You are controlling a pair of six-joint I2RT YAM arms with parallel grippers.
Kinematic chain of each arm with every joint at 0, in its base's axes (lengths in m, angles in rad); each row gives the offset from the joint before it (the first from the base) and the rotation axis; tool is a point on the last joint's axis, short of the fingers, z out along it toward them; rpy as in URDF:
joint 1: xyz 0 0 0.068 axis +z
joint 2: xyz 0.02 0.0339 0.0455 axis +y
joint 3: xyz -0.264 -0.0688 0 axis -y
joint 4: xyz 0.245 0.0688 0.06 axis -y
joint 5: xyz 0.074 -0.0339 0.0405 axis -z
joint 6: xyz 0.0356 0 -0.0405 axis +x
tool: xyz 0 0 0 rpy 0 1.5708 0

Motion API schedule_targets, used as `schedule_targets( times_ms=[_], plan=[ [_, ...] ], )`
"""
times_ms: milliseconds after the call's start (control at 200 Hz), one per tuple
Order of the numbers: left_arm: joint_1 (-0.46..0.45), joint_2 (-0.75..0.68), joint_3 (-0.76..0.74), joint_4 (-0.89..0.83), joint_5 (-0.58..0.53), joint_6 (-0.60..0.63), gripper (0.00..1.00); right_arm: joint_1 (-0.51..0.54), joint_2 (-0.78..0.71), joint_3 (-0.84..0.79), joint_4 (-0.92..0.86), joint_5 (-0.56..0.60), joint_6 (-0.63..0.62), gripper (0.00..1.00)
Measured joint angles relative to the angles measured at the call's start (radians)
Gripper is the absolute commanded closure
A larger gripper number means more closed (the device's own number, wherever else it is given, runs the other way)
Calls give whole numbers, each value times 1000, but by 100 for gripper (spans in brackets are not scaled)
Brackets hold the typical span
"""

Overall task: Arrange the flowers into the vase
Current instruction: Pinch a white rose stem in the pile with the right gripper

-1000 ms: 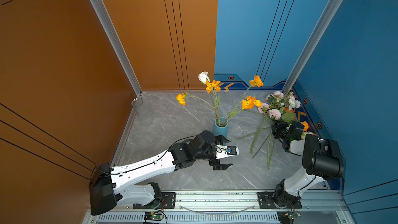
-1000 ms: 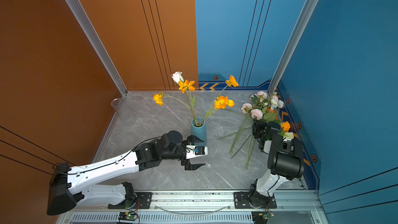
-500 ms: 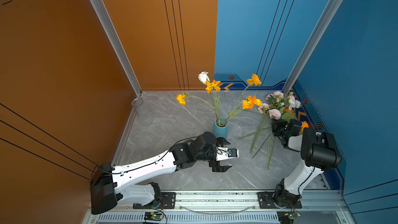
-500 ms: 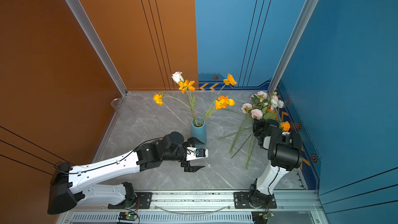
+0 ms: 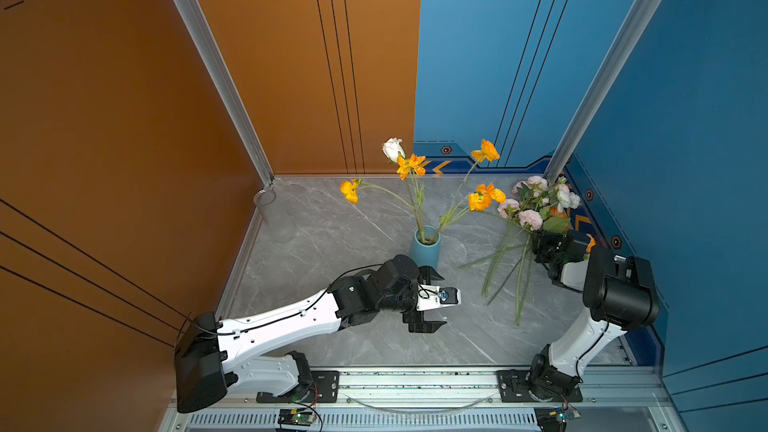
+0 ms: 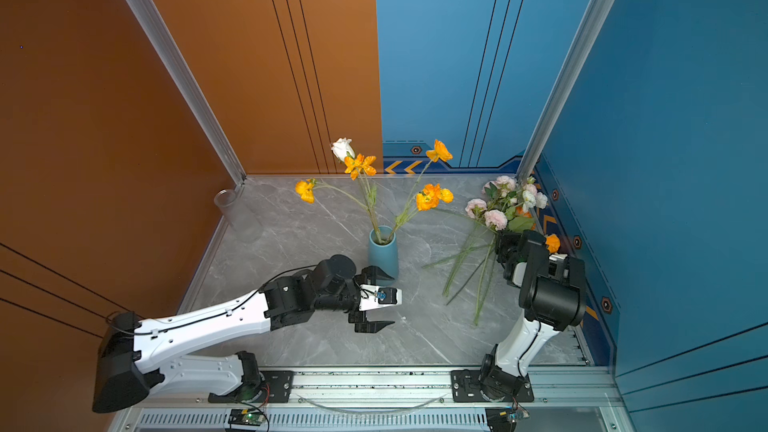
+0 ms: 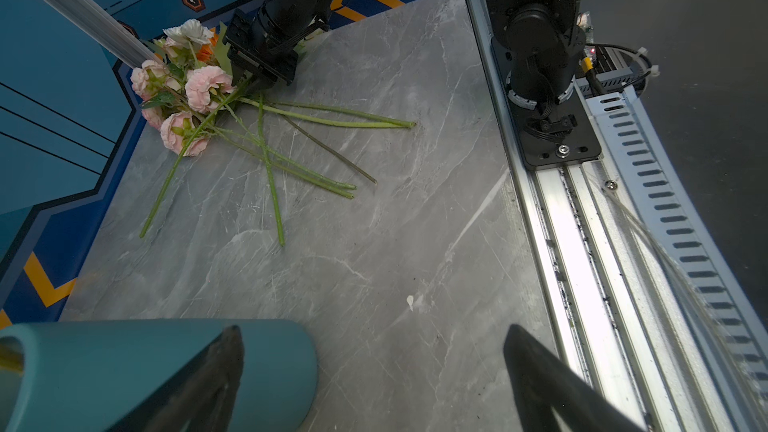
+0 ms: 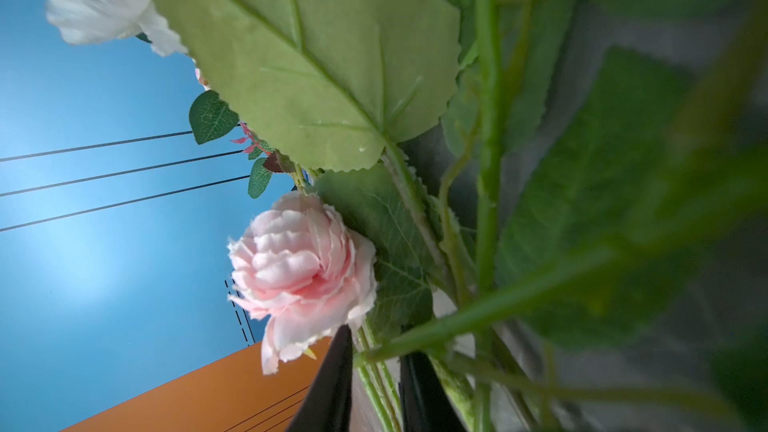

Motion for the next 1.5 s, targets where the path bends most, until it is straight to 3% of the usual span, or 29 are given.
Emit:
schedule_targets(
  times_ms=[160,330,400,531,876,1086,1216,1406,1497],
  plan=[
    [-10,0,0,-3,0,3,2,-1,23,11,3,-2,6,100],
    [-19,0,4,-10,0,3,2,-1,27,11,7,-2,8,100],
    [-21,0,9,-11,0,4,2,-1,27,11,8,-2,8,84],
    [-26,0,12,-11,-1,4,2,-1,27,11,7,0,4,74],
    [-32,1,12,-16,-5,15,2,-1,52,19,10,0,0,72],
    [-37,8,12,-23,-8,23,2,-1,99,39,32,-1,24,83],
    [-37,13,12,-24,-11,23,2,-1,102,40,40,-1,30,83],
    [-47,13,13,-30,-15,27,2,-2,44,35,5,-1,14,94],
    [-55,13,13,-31,-16,30,2,-3,11,35,-2,-1,6,94]
  ],
)
